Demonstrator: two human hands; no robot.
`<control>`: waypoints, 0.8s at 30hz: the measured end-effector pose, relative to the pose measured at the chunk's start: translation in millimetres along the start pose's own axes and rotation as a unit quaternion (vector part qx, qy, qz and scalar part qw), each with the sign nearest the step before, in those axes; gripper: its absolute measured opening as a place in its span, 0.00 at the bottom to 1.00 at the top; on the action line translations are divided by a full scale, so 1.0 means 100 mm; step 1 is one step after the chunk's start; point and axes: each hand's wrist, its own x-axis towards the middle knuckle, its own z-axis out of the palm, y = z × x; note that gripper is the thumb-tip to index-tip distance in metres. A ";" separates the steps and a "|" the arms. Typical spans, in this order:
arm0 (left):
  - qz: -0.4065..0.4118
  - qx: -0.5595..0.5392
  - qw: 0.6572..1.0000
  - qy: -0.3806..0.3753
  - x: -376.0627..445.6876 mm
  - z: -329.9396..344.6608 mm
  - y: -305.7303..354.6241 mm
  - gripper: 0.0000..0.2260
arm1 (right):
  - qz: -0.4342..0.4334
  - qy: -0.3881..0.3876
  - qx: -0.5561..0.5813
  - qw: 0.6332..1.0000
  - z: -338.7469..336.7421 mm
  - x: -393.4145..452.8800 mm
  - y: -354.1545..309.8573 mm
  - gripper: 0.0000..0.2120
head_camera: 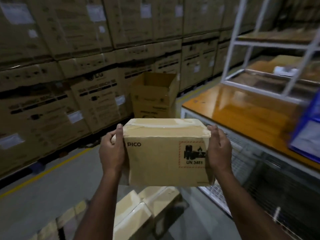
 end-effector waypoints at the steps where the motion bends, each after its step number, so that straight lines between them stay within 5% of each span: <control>1: 0.004 -0.001 1.000 -0.016 -0.10 0.10 0.08 0.31 | 0.007 0.025 0.001 1.000 -0.20 -0.03 0.00 0.20; 7: 0.028 -0.011 0.995 -0.097 -0.83 0.73 0.52 0.23 | 0.026 0.136 -0.013 0.990 -1.32 -0.15 0.01 0.22; 18: 0.102 -0.032 0.980 -0.170 -2.61 1.49 1.40 0.36 | 0.022 0.266 -0.045 0.963 -3.60 -0.75 0.09 0.18; 24: 0.156 -0.024 0.964 -0.214 -3.68 1.88 1.86 0.31 | 0.035 0.332 -0.070 0.940 -4.78 -1.16 0.14 0.18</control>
